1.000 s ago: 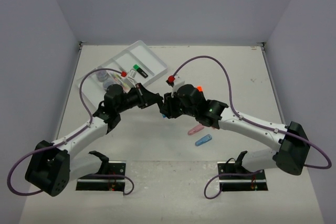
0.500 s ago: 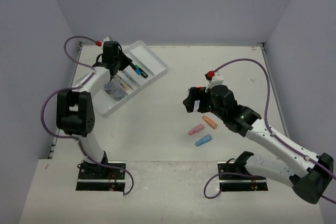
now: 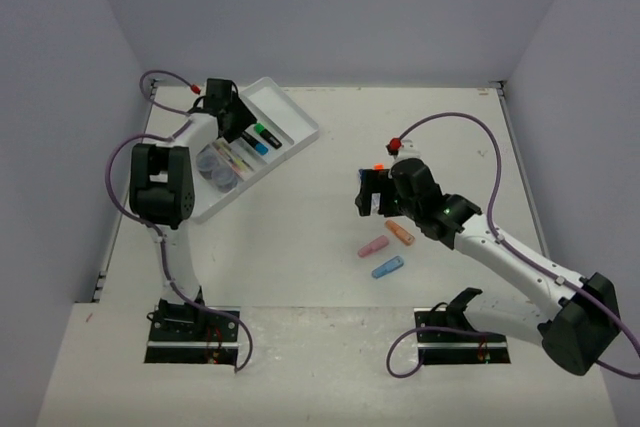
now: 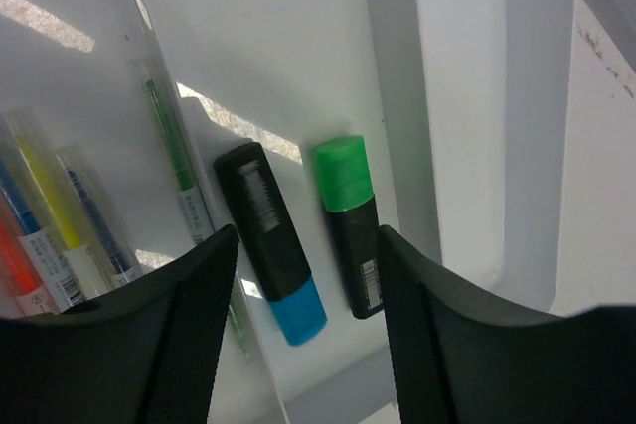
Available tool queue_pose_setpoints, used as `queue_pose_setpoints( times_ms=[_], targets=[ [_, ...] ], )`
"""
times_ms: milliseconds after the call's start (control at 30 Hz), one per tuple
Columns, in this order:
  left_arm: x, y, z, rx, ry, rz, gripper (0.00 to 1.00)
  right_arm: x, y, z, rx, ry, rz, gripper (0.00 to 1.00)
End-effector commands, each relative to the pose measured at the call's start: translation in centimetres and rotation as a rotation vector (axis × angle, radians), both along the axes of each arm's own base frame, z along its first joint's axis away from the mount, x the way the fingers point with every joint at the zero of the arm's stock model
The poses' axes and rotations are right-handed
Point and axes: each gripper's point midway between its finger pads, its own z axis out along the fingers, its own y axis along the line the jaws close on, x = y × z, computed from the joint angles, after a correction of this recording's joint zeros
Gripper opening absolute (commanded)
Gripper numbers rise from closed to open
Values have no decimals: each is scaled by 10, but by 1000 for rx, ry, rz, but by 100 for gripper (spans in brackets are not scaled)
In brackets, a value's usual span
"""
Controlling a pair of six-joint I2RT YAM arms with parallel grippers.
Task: Sort the stationery into containers
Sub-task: Place the pen in the storage box, then pick up the pen from the center of the board.
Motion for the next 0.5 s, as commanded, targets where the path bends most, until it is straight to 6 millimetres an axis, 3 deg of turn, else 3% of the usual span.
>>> queue_pose_setpoints(
  times_ms=[0, 67, 100, 167, 233, 267, 300, 333, 400, 433, 467],
  targets=[
    [12, -7, 77, -41, -161, -43, 62, 17, 7, 2, 2, 23, 17, 97],
    [2, -15, 104, -76, -205, -78, 66, 33, -1, -7, -24, 53, -10, 91],
    [-5, -18, 128, -89, -251, -93, 68, 40, -5, -9, -30, 61, -20, 87],
    [-29, -28, 157, -119, -312, -138, 76, 61, -17, -18, -57, 87, -56, 68],
    [-66, -38, 197, -146, -410, -193, 85, 82, -33, -23, -112, 93, -106, 58],
    [-87, -42, 227, -157, -492, -217, 89, 88, -39, -37, -156, 132, -123, 56],
    [-107, -46, 238, -165, -533, -249, 92, 94, -45, -46, -198, 158, -141, 54],
    [-125, -52, 231, -172, -532, -281, 94, 103, -50, -53, -236, 173, -159, 52],
    [-161, -55, 239, -175, -593, -323, 98, 112, -54, -77, -289, 239, -172, 51],
    [-182, -56, 255, -172, -659, -347, 100, 114, -55, -83, -302, 258, -175, 51],
    [-187, -56, 246, -160, -650, -361, 100, 118, -54, -79, -301, 250, -176, 51]
  ],
)
